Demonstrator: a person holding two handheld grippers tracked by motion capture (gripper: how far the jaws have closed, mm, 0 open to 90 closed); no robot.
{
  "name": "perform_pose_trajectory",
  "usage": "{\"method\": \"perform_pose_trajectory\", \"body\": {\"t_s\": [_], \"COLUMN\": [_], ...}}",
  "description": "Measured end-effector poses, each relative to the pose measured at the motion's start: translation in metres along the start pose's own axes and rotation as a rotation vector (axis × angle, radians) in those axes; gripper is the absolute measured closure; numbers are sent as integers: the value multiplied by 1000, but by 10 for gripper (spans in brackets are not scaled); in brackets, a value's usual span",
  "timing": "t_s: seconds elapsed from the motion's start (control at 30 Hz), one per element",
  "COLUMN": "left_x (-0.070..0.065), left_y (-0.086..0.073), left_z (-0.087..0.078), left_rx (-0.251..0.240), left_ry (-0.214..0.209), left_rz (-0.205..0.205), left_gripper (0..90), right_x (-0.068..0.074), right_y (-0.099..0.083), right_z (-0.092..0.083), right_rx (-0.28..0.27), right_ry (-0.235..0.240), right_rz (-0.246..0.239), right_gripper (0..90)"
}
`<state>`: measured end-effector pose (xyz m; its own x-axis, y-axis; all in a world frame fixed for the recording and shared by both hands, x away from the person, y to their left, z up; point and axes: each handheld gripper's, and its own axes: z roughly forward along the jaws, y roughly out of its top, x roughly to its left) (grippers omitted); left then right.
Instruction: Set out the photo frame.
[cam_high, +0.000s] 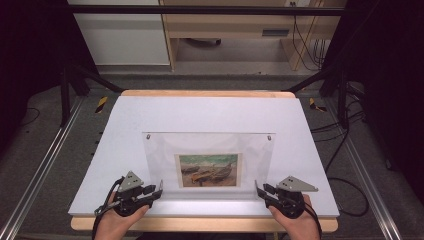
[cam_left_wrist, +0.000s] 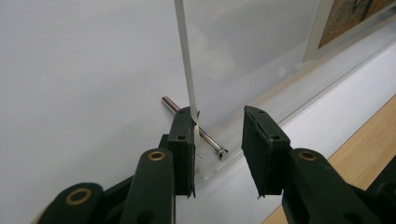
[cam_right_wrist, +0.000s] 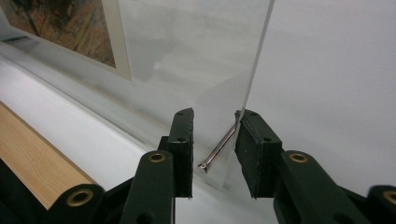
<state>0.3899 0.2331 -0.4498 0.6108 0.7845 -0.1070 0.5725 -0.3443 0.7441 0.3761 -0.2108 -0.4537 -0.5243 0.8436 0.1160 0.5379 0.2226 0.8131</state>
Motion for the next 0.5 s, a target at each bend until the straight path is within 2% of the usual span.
{"method": "perform_pose_trajectory", "body": {"t_s": [0.5], "left_x": [-2], "left_y": [-1], "left_z": [0], "left_rx": [15], "left_ry": [4], "left_rz": [12], "left_gripper": [642], "right_x": [1], "right_y": [-2], "right_z": [-1], "right_rx": [8], "right_ry": [4], "right_rz": [-3], "right_gripper": [677]}}
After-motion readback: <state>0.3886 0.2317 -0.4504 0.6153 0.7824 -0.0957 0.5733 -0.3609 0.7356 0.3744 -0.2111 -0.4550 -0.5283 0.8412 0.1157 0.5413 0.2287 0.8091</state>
